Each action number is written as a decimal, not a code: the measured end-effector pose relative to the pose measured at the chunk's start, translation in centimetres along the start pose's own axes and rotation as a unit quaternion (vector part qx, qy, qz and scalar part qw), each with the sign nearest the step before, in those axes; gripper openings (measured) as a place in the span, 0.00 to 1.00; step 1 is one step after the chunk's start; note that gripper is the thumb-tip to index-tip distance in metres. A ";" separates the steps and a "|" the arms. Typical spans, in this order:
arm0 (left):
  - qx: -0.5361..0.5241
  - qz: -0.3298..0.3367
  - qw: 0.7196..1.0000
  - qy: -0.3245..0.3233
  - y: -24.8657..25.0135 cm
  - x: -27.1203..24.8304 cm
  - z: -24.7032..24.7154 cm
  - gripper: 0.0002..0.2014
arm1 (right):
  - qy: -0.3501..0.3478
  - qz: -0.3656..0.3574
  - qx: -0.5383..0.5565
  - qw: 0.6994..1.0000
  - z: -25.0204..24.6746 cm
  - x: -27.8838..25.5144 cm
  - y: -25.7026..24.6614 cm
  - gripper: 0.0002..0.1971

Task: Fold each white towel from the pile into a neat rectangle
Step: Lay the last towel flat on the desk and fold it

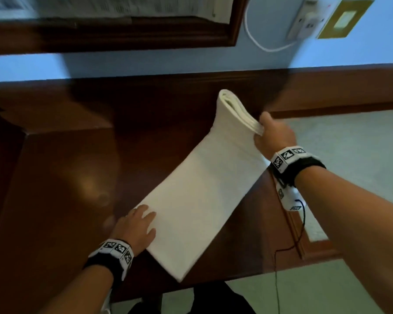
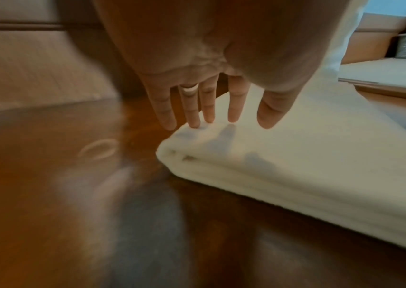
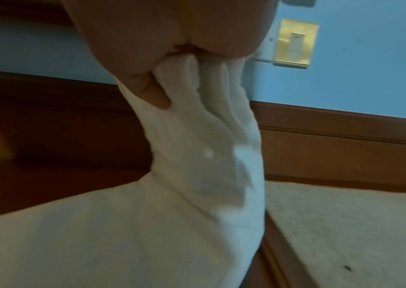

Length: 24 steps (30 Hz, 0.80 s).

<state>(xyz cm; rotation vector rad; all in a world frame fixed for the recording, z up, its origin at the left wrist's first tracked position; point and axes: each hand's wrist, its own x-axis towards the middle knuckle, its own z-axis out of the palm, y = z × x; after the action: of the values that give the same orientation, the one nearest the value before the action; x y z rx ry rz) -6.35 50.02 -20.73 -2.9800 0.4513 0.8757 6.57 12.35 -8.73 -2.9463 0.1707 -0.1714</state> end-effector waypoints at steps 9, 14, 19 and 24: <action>-0.092 0.031 0.980 0.171 -7.0 0.4 -3.8 0.23 | -0.137 -0.116 -0.001 0.984 5.5 -15.8 -12.9 0.17; 0.071 0.178 0.971 0.140 -6.6 0.1 -4.2 0.24 | -0.259 -0.058 -0.030 0.964 12.0 -23.2 -16.8 0.17; 0.189 0.265 0.942 0.081 -3.7 1.3 -2.5 0.29 | -0.217 -0.051 -0.031 0.974 13.7 -25.8 -14.4 0.23; 0.184 0.308 0.930 0.077 -1.5 3.4 -1.0 0.34 | -0.245 -0.033 0.026 0.969 13.3 -24.8 -9.9 0.26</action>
<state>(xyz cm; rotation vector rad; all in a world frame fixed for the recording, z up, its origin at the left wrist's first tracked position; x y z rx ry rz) -2.67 50.40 -21.81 -2.5732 1.4302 0.4797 -15.22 27.43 -22.39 -2.8354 -0.0038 0.5312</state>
